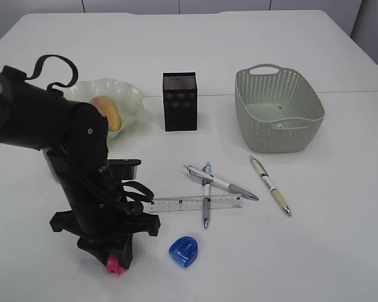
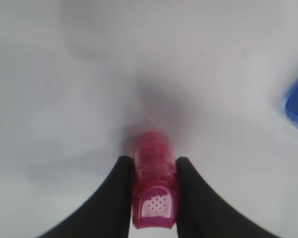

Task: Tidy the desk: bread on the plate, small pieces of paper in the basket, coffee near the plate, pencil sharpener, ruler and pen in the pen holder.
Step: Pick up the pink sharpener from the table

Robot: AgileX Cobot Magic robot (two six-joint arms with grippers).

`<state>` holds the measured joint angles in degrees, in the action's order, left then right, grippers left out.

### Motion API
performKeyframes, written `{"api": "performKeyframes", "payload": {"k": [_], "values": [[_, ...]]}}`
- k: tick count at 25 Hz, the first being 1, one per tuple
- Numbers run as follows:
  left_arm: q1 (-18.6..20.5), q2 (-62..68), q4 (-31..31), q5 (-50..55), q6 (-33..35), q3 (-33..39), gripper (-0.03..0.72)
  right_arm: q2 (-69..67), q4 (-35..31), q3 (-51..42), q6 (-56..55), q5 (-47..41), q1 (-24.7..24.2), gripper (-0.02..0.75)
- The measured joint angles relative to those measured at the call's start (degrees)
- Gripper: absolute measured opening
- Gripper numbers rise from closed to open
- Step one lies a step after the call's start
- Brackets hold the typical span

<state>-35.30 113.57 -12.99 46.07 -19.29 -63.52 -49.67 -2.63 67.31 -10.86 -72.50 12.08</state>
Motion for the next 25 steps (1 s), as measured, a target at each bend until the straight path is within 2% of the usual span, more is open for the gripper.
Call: {"api": "performKeyframes", "payload": {"k": [12,20,25], "values": [[0.0,-3.55,1.79,2.98,0.61,-1.79,0.161,0.0,0.0,0.0,0.0,0.0,0.0,0.468],[0.0,-7.54,4.17,7.86,0.61,-12.81,0.161,0.0,0.0,0.0,0.0,0.0,0.0,0.468],[0.0,-8.67,10.9,8.97,0.61,-20.57,0.161,0.0,0.0,0.0,0.0,0.0,0.0,0.468]]}}
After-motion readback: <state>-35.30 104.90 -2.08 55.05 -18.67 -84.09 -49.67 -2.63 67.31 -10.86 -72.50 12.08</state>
